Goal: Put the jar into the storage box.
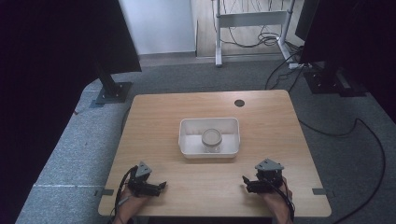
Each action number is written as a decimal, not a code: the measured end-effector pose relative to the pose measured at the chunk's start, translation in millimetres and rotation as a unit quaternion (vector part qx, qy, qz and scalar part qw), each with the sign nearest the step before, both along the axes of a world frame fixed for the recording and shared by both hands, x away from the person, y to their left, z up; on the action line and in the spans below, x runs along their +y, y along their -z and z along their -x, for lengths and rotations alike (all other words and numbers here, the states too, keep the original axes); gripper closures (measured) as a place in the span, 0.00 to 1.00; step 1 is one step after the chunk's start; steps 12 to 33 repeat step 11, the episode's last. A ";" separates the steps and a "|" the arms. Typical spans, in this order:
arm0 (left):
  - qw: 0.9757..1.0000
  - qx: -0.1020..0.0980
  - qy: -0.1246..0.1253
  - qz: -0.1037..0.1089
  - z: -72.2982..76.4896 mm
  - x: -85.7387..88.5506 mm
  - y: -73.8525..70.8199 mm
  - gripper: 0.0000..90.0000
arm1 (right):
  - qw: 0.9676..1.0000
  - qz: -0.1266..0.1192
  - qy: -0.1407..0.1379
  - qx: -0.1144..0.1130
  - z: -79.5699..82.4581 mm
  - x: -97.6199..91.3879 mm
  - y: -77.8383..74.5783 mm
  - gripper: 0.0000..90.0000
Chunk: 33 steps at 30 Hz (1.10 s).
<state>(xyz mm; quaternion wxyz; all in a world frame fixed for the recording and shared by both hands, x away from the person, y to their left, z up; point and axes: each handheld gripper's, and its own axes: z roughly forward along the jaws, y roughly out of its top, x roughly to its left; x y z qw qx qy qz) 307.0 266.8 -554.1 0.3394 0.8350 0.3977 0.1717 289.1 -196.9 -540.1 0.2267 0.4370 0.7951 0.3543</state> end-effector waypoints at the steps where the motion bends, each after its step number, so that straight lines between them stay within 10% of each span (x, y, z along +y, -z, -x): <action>1: 1.000 0.000 0.000 0.000 0.0 0.0 0.0 0.00 | 1.000 0.000 0.001 0.002 1.0 -0.8 1.4 0.04; 33: 1.000 0.000 0.000 0.000 0.1 -0.1 0.0 0.00 | 1.000 0.002 0.007 0.020 6.7 -5.3 13.2 0.04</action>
